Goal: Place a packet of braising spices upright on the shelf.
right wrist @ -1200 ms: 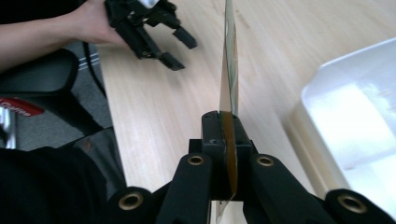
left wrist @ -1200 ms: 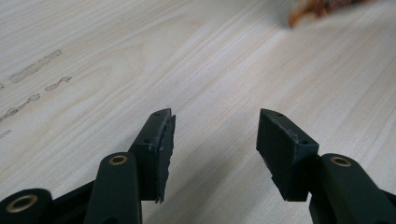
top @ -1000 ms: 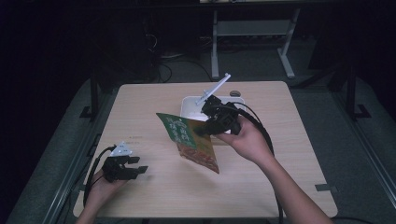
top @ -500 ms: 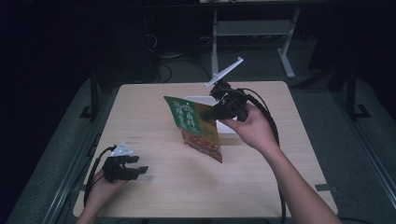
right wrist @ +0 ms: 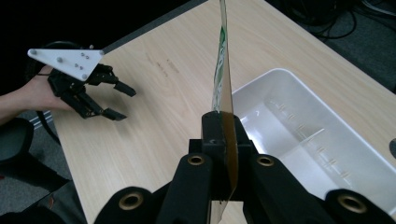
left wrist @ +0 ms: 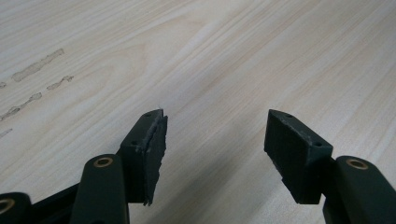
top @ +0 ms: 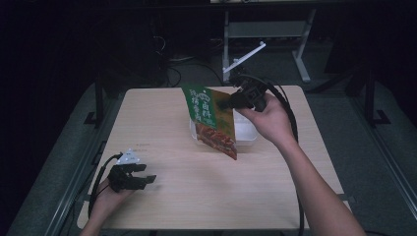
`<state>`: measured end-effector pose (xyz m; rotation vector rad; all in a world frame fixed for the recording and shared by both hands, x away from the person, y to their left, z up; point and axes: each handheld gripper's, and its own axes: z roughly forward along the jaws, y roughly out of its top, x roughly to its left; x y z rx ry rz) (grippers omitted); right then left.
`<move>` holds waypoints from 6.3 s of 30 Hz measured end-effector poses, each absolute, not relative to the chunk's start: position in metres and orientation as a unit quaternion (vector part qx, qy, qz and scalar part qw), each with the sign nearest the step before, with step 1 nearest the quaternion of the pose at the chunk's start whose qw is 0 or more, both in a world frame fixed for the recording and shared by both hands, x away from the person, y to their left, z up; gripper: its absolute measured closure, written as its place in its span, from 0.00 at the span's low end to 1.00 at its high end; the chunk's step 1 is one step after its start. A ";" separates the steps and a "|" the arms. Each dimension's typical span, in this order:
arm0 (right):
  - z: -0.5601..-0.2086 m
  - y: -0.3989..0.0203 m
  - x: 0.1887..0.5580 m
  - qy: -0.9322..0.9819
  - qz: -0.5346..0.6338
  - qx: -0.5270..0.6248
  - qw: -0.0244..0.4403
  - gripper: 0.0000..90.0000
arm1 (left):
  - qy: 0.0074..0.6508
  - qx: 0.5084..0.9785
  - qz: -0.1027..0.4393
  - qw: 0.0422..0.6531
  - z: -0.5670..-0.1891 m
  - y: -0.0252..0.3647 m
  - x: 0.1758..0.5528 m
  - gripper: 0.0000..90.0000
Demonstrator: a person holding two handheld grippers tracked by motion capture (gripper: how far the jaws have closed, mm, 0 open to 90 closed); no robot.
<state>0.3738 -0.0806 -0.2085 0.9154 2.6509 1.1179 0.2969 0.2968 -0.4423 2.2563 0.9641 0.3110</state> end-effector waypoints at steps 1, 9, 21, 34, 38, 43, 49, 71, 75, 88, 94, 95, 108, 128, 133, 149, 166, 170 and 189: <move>-0.207 -0.080 0.375 0.875 0.370 0.305 0.062 1.00 | 0.368 0.862 0.119 0.328 -0.442 0.297 0.297 0.43; -0.204 -0.078 0.386 0.870 0.365 0.321 0.079 1.00 | 0.368 0.862 0.118 0.328 -0.443 0.296 0.297 0.42; -0.204 -0.073 0.406 0.861 0.370 0.338 0.089 1.00 | 0.369 0.861 0.116 0.331 -0.443 0.297 0.297 0.42; -0.203 -0.072 0.422 0.850 0.369 0.360 0.104 1.00 | 0.369 0.861 0.114 0.332 -0.443 0.298 0.297 0.42; -0.201 -0.079 0.426 0.845 0.371 0.369 0.108 1.00 | 0.368 0.861 0.115 0.332 -0.443 0.298 0.297 0.42; -0.197 -0.087 0.429 0.840 0.369 0.379 0.119 1.00 | 0.369 0.861 0.114 0.332 -0.443 0.297 0.297 0.42; -0.195 -0.098 0.433 0.834 0.368 0.389 0.135 1.00 | 0.369 0.861 0.114 0.332 -0.443 0.297 0.297 0.42; -0.203 -0.130 0.444 0.817 0.350 0.425 0.172 1.00 | 0.369 0.861 0.113 0.331 -0.443 0.297 0.298 0.41; -0.208 -0.131 0.447 0.817 0.345 0.428 0.176 1.00 | 0.370 0.860 0.113 0.332 -0.443 0.297 0.297 0.41; -0.228 -0.128 0.456 0.818 0.332 0.435 0.180 1.00 | 0.369 0.860 0.115 0.334 -0.443 0.299 0.297 0.41; -0.236 -0.125 0.458 0.820 0.327 0.432 0.186 1.00 | 0.369 0.860 0.115 0.334 -0.443 0.298 0.297 0.41; -0.237 -0.125 0.458 0.819 0.327 0.433 0.187 1.00 | 0.369 0.860 0.115 0.334 -0.443 0.298 0.297 0.41; -0.259 -0.125 0.459 0.819 0.326 0.429 0.198 1.00 | 0.369 0.859 0.116 0.334 -0.443 0.298 0.297 0.41; -0.274 -0.130 0.458 0.807 0.342 0.438 0.200 1.00 | 0.368 0.860 0.116 0.333 -0.443 0.298 0.297 0.41; -0.276 -0.133 0.457 0.805 0.345 0.440 0.198 1.00 | 0.369 0.860 0.114 0.332 -0.443 0.297 0.297 0.41; -0.281 -0.138 0.453 0.809 0.344 0.440 0.185 1.00 | 0.368 0.861 0.114 0.332 -0.443 0.297 0.297 0.41; -0.287 -0.150 0.448 0.811 0.337 0.447 0.170 1.00 | 0.368 0.861 0.113 0.332 -0.443 0.296 0.297 0.41; -0.288 -0.151 0.447 0.813 0.334 0.447 0.167 1.00 | 0.369 0.860 0.112 0.332 -0.443 0.295 0.297 0.41; -0.294 -0.164 0.444 0.812 0.328 0.458 0.152 0.99 | 0.368 0.862 0.112 0.330 -0.444 0.295 0.297 0.41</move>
